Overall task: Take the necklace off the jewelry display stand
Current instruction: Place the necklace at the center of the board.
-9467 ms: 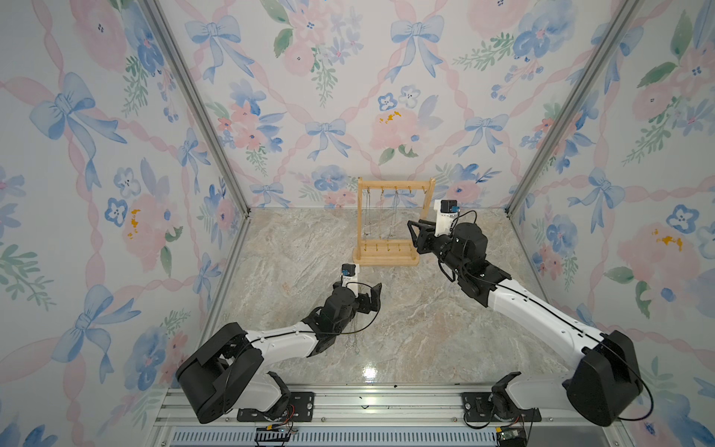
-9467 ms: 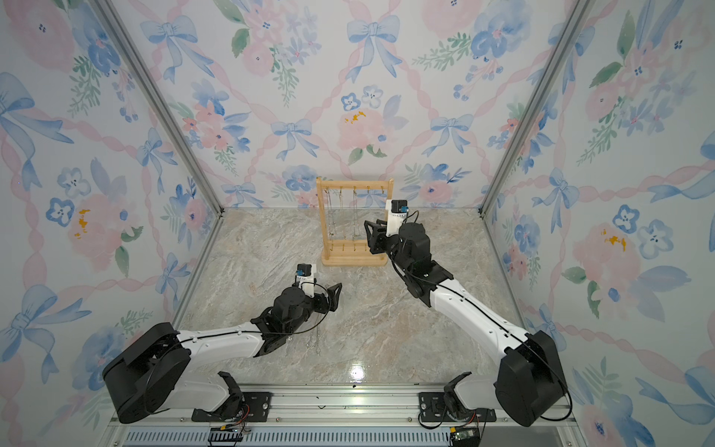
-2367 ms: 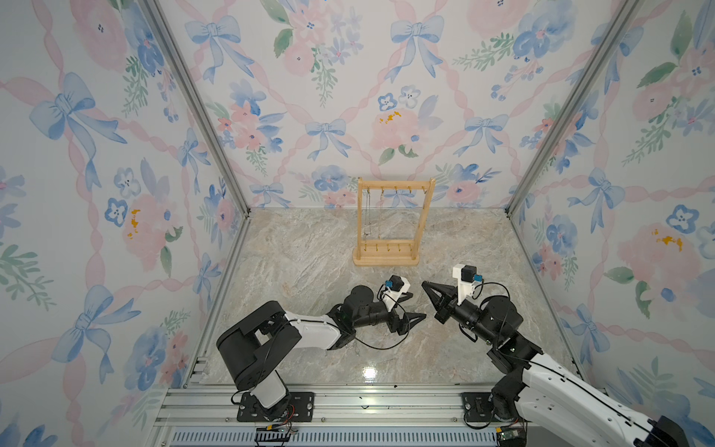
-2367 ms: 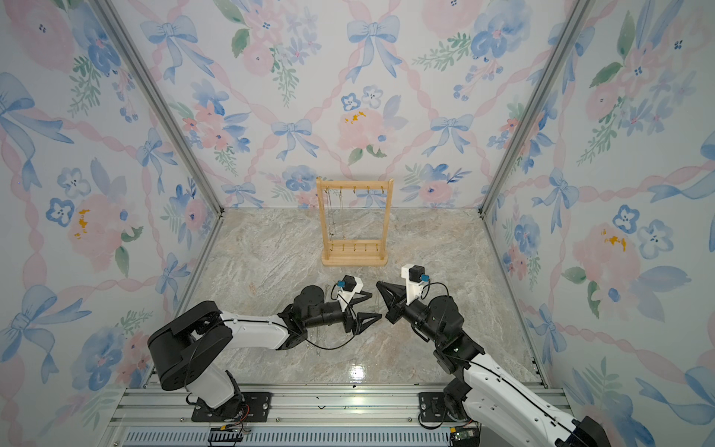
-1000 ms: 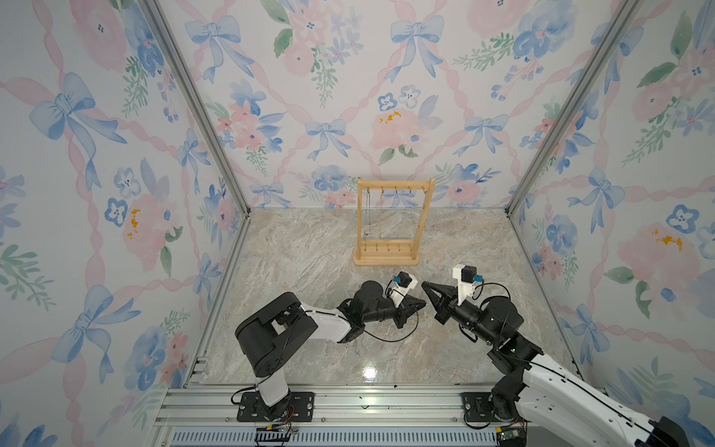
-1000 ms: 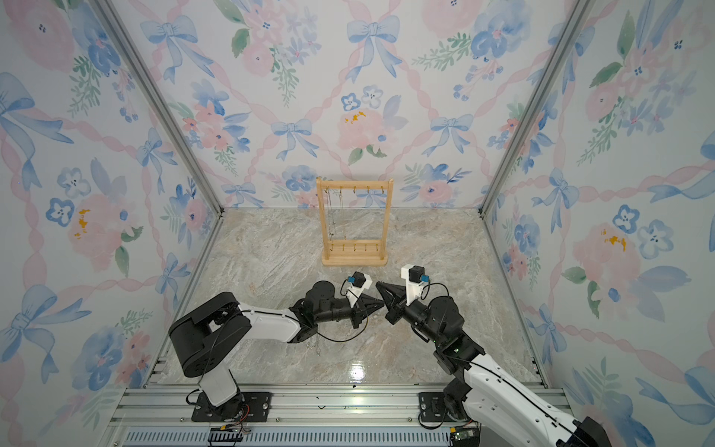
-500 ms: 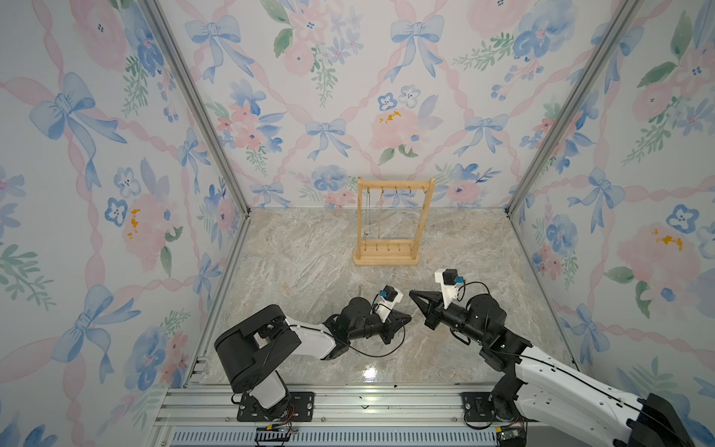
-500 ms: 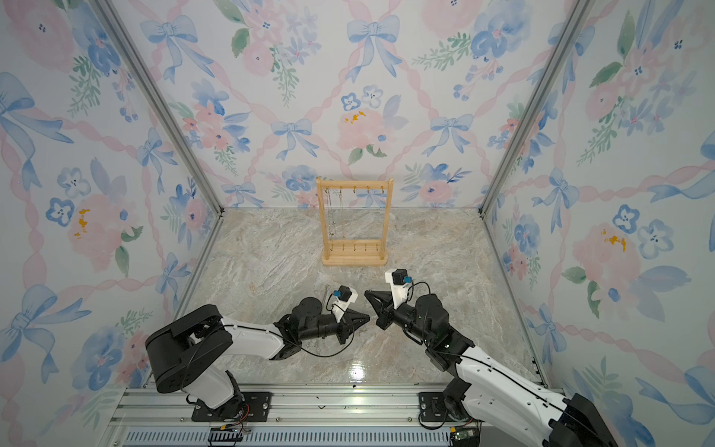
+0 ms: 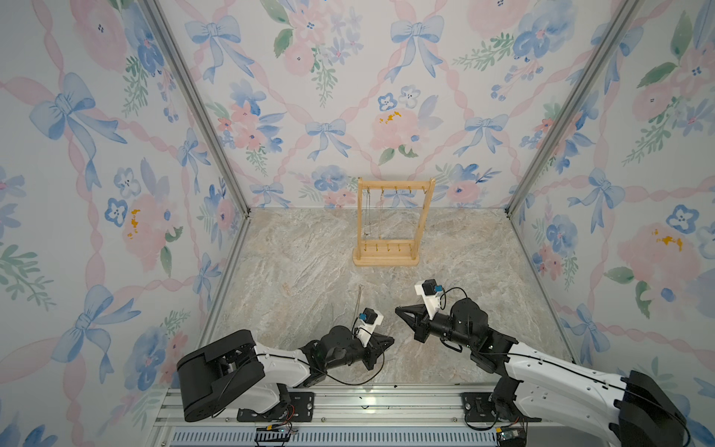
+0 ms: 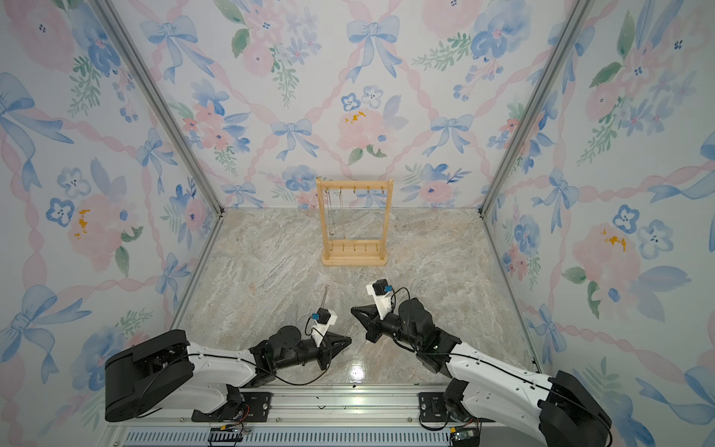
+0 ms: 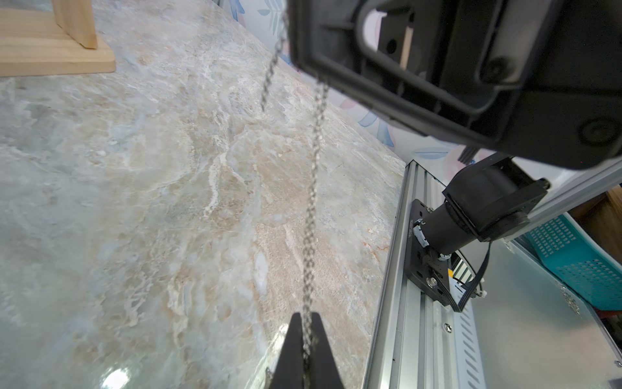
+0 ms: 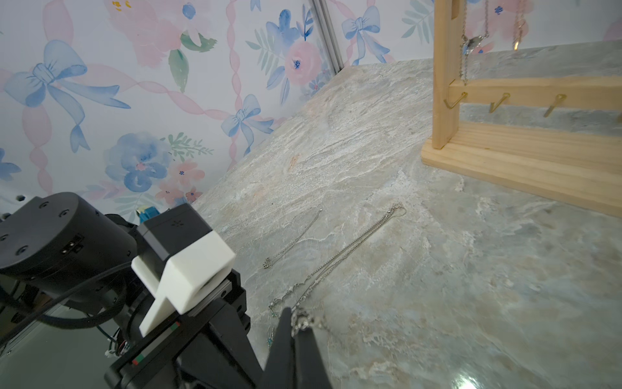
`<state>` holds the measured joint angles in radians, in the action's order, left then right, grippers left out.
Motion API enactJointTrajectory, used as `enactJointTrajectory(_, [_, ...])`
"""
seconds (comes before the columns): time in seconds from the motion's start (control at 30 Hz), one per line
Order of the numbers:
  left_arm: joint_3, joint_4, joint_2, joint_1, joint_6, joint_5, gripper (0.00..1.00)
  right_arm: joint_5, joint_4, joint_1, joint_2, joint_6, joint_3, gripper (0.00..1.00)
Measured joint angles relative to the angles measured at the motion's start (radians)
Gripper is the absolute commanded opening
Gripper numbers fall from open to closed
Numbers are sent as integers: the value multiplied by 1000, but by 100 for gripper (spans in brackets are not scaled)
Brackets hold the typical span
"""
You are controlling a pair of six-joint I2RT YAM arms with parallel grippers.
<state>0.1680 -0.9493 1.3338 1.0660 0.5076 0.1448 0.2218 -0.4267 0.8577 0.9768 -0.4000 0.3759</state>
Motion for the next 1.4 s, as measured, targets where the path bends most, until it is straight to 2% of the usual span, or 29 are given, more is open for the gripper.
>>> enactJointTrajectory(0.37, [-88,0,-37,87,102,-105,0,11,-18,43,99,26,-6,0])
enactJointTrajectory(0.63, [-93,3,-6,92,122,-153,0,8,-34,43,161,36,5,0])
enactJointTrajectory(0.83, [-64,4,66,92,122,-183,0,2,-26,43,207,50,30,0])
enactJointTrajectory(1.4, [-24,5,166,92,121,-269,0,-17,27,40,269,56,84,0])
